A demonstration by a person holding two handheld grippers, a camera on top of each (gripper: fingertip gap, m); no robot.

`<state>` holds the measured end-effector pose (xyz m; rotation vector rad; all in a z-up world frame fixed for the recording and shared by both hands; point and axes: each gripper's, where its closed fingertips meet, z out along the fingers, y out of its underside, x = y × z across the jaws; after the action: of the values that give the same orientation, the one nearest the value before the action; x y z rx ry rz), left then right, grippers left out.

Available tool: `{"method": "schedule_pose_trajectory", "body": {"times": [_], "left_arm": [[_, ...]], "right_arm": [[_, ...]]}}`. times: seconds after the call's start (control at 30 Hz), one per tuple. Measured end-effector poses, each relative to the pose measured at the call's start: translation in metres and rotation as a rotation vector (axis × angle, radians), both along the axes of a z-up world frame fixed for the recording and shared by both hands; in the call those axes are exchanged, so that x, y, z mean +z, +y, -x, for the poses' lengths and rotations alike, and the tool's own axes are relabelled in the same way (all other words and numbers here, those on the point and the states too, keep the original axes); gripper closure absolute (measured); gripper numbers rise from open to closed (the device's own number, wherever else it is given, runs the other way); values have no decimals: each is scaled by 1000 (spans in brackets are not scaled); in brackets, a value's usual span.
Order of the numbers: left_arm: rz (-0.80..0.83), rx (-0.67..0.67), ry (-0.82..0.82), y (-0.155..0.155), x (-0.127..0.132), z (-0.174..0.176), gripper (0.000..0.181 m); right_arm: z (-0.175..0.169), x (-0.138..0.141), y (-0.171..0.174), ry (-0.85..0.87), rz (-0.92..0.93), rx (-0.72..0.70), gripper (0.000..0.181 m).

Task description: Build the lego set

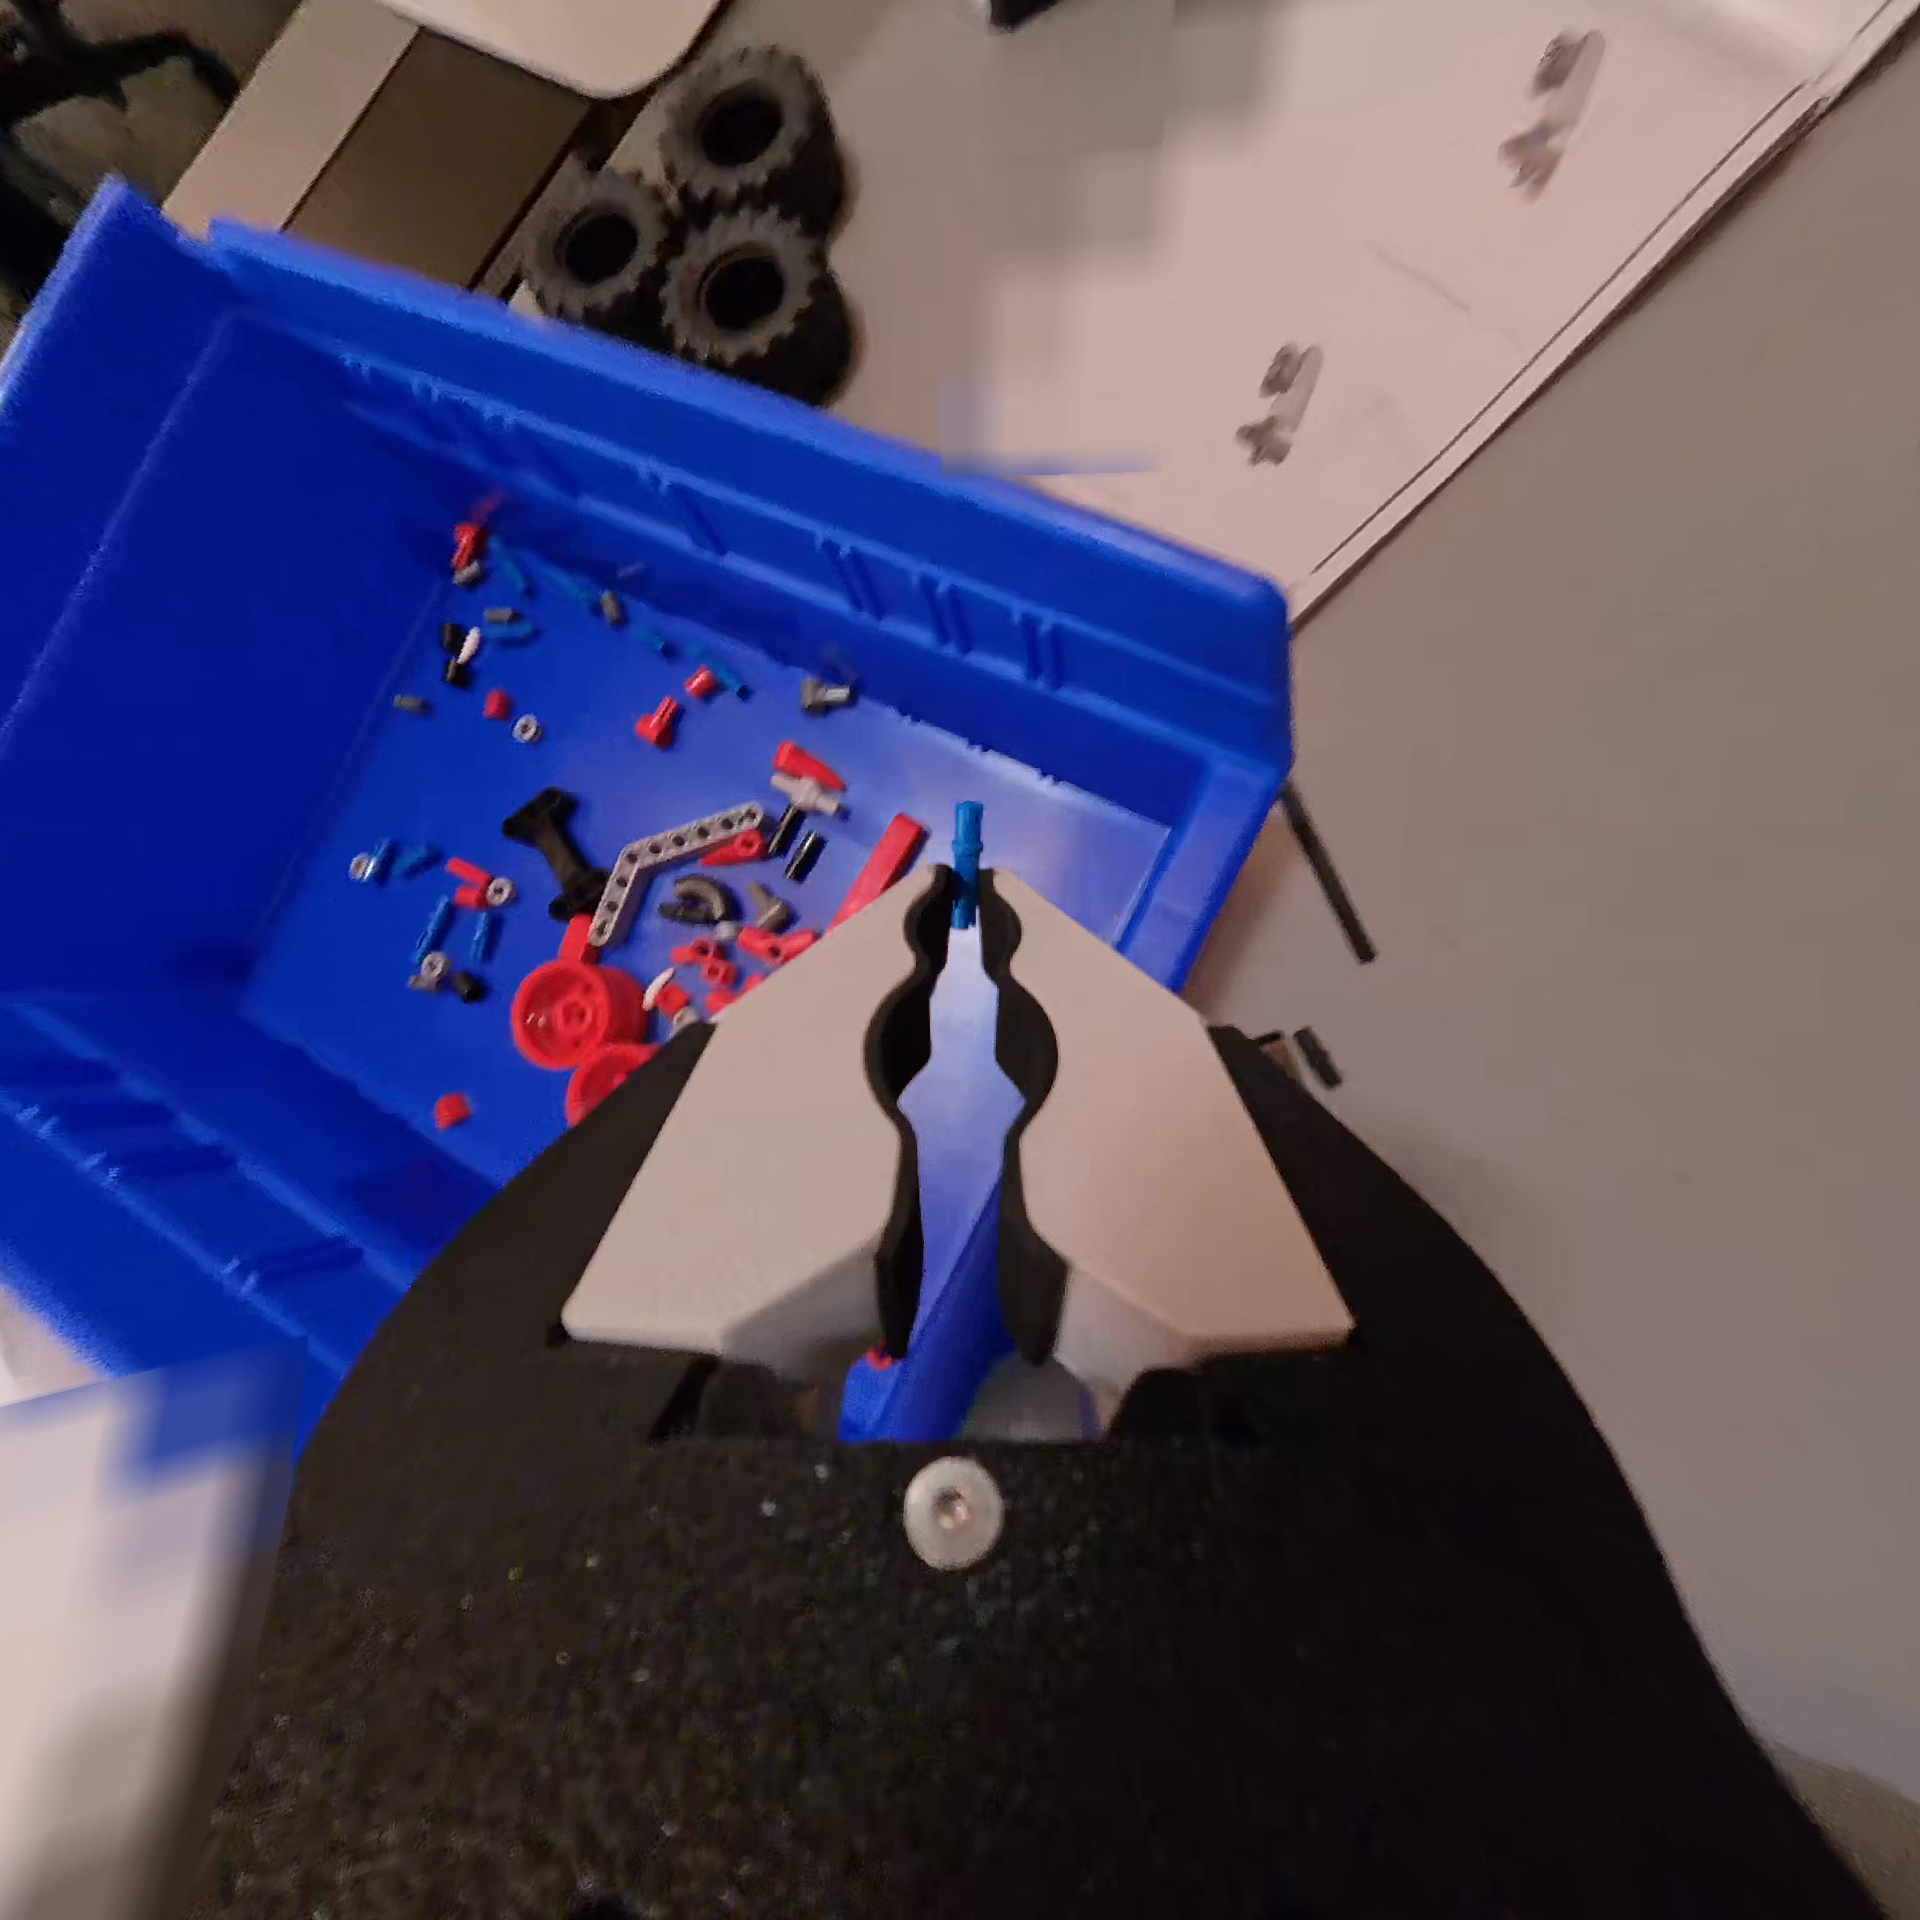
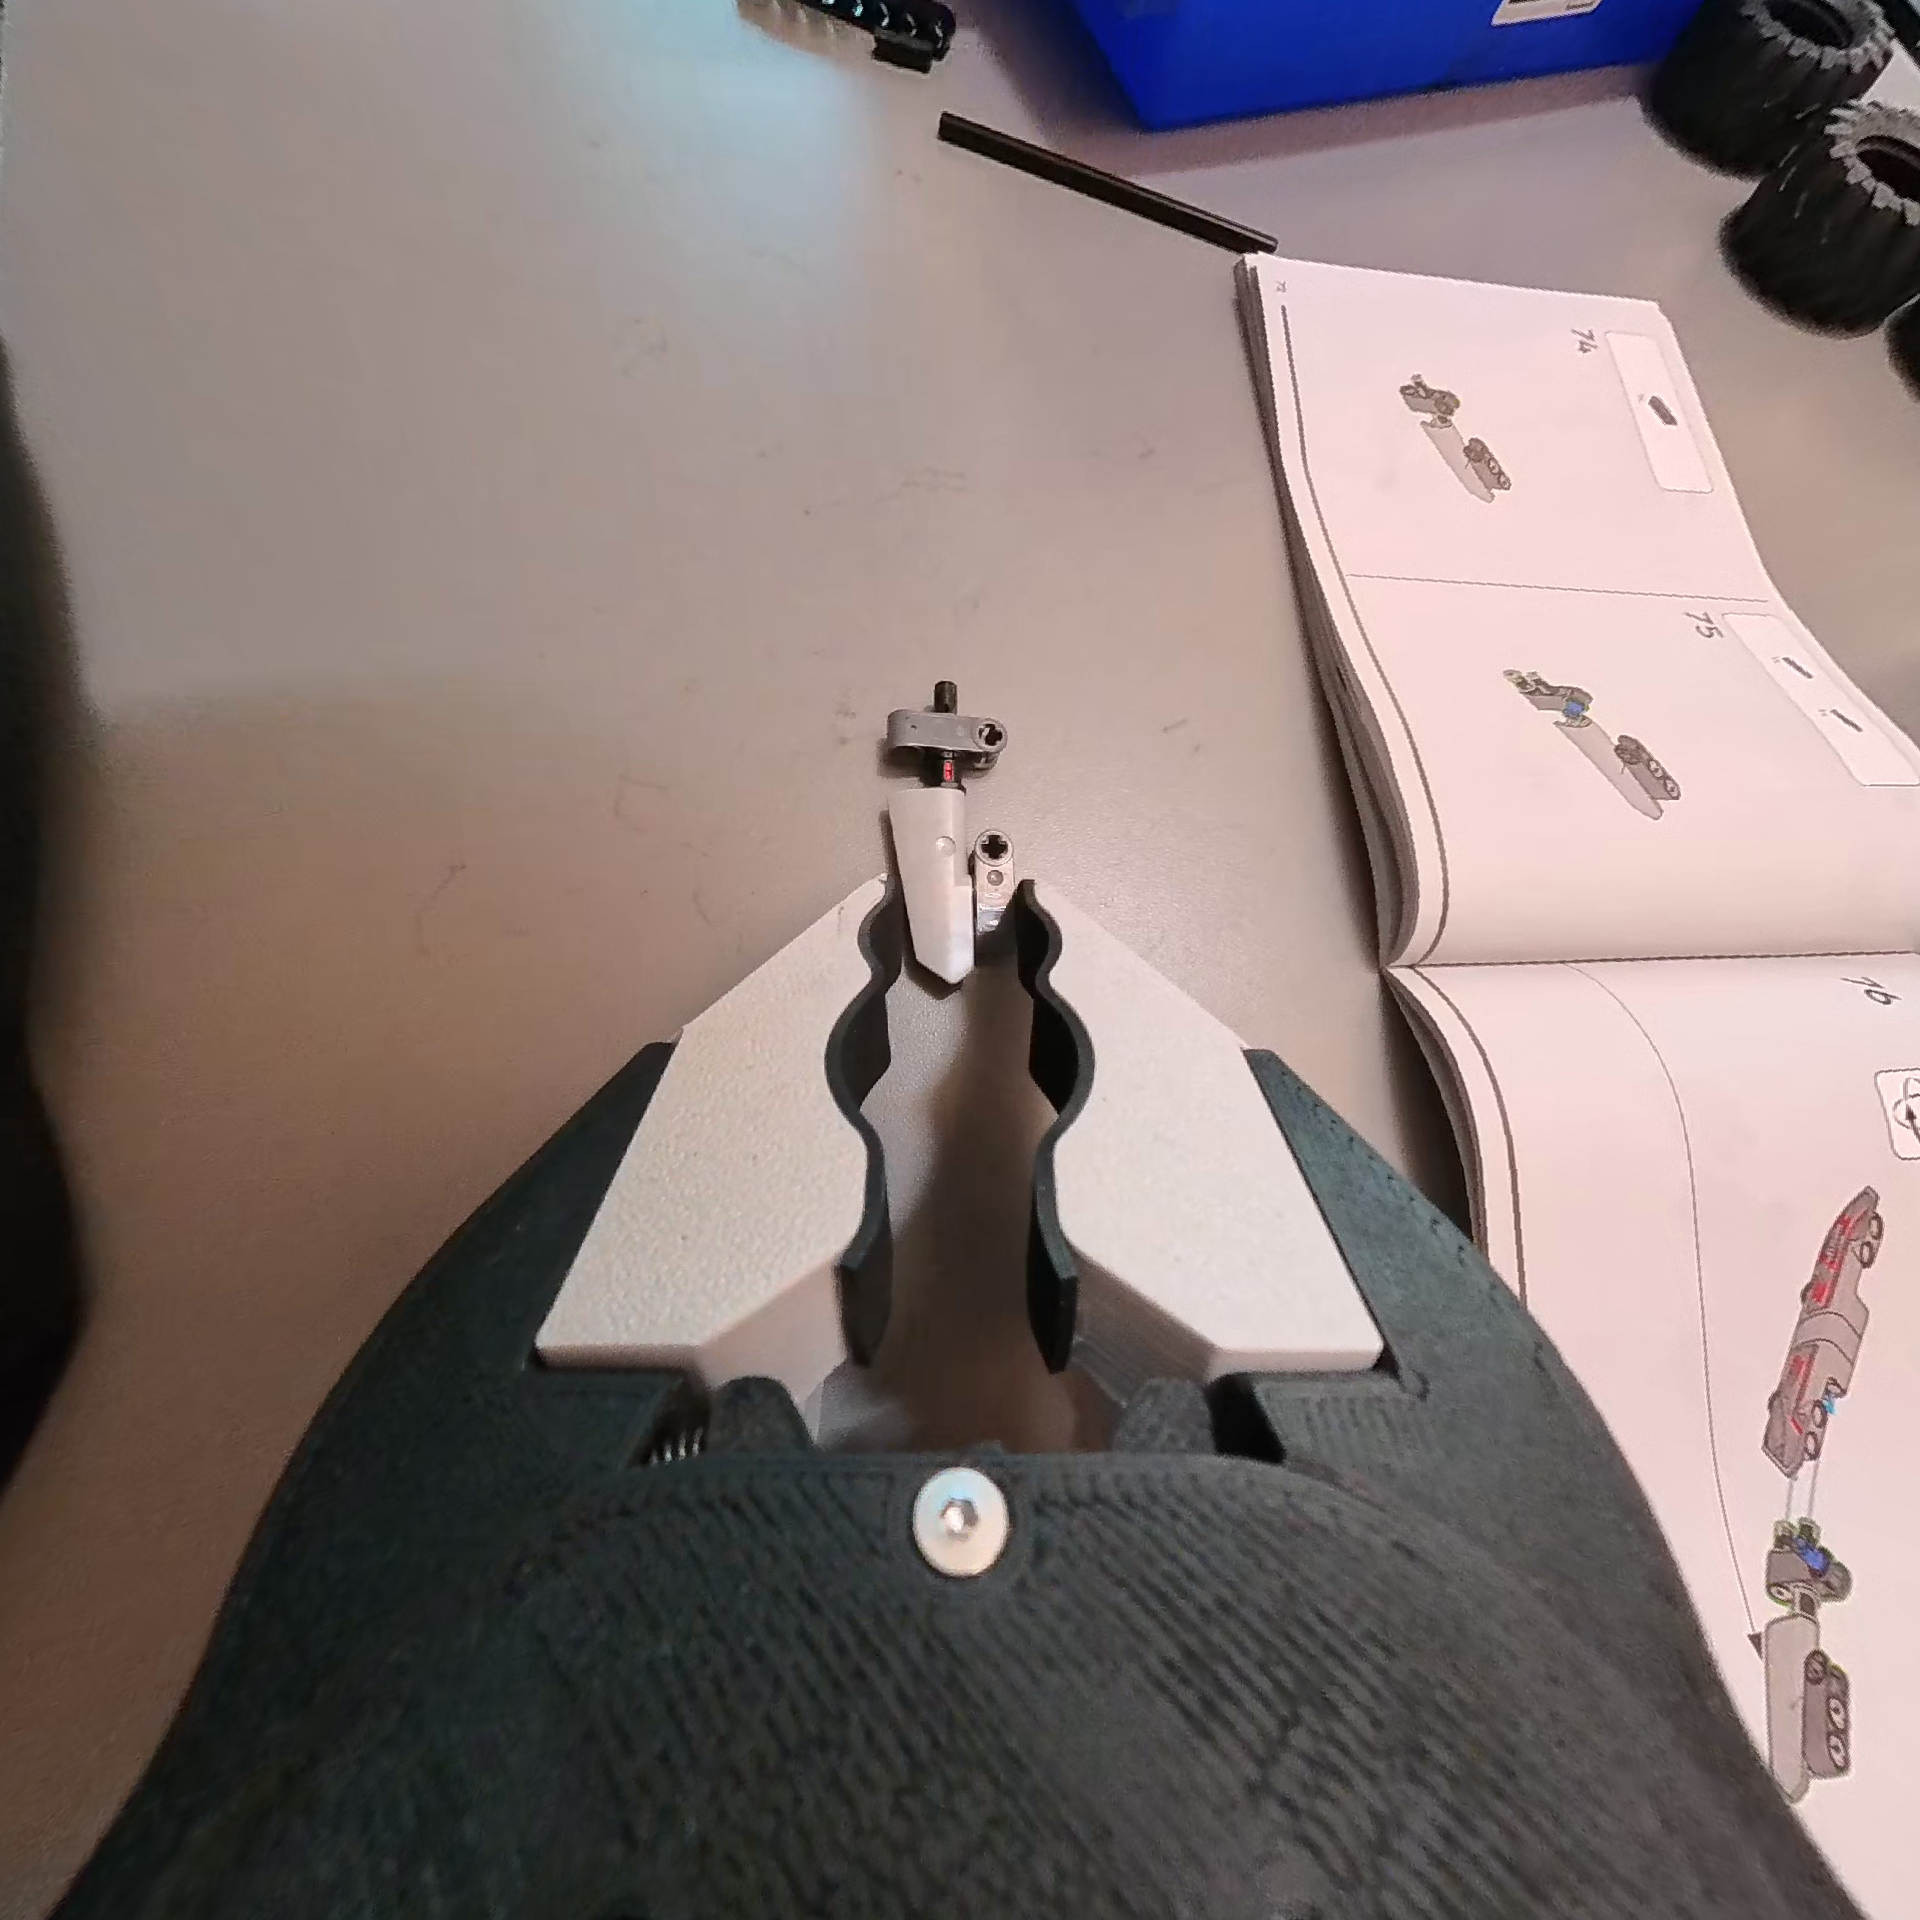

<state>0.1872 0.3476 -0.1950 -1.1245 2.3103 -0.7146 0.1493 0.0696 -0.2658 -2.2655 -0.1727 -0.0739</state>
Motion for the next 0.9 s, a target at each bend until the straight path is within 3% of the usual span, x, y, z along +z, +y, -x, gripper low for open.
{"method": "schedule_pose_trajectory", "body": {"times": [0.17,0.37,0.73,0.9], "left_arm": [[-120,71,169,21,-27,7,179],[-36,20,364,11,-53,-1,179],[-6,13,345,4,-66,-11,179],[70,29,355,-2,-71,-18,171]], "right_arm": [[0,0,0,-14,-2,0,162],[0,0,0,9,1,-1,161],[0,2,0,-80,-14,-1,162],[0,1,0,0,0,-2,161]]}}
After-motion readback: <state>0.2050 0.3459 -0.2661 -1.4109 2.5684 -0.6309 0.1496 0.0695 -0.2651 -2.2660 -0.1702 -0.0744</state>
